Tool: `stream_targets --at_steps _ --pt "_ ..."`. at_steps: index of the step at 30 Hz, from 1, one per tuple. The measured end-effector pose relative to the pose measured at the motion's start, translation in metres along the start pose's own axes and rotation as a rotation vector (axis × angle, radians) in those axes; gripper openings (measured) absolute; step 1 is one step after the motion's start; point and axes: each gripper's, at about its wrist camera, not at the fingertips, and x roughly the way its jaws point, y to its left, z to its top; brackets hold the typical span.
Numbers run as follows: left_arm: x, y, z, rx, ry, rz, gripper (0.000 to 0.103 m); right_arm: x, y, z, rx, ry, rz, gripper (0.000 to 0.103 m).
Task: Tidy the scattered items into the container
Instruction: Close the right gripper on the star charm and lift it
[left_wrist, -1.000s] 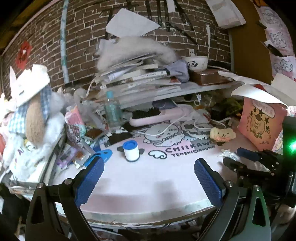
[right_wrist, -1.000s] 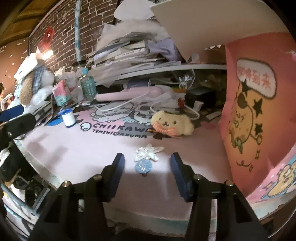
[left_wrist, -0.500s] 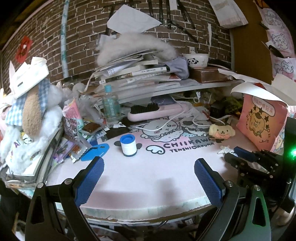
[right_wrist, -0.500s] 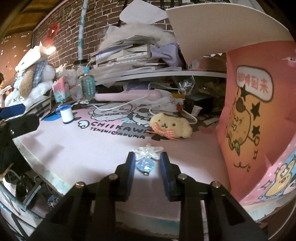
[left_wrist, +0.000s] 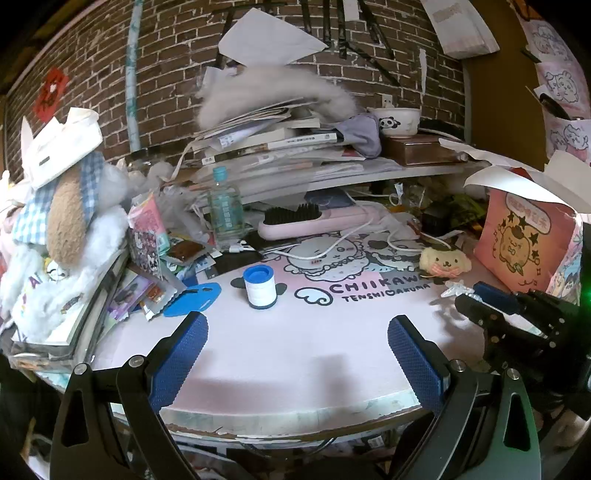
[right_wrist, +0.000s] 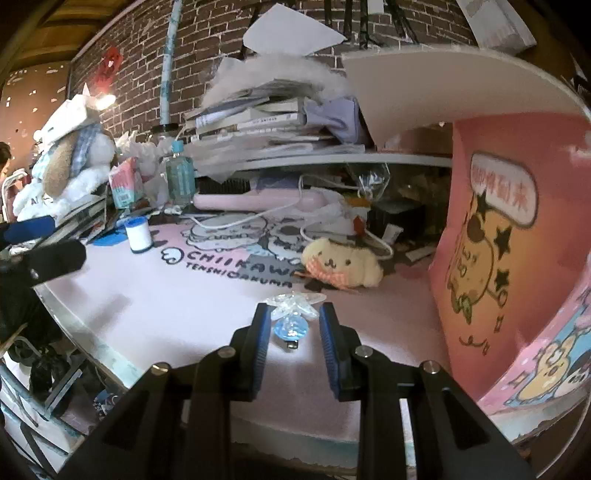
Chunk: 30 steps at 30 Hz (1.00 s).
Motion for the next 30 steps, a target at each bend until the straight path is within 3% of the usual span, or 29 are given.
stream_targets --at_steps 10,21,25,30 --pt "0.002 0.001 0.000 -0.007 0.003 0.005 0.098 -0.023 0.006 0.024 -0.028 -0.065 0.059 0.024" --pt "-0.002 0.003 0.000 -0.012 -0.002 0.004 0.098 -0.068 0.012 0.074 -0.042 -0.140 0.264 0.024" --pt "-0.004 0.001 0.001 -0.008 -0.006 -0.006 0.098 -0.089 0.001 0.094 -0.045 -0.168 0.275 0.024" --pt "-0.004 -0.005 0.003 0.005 -0.006 -0.022 0.098 -0.113 -0.028 0.113 -0.038 -0.182 0.205 0.024"
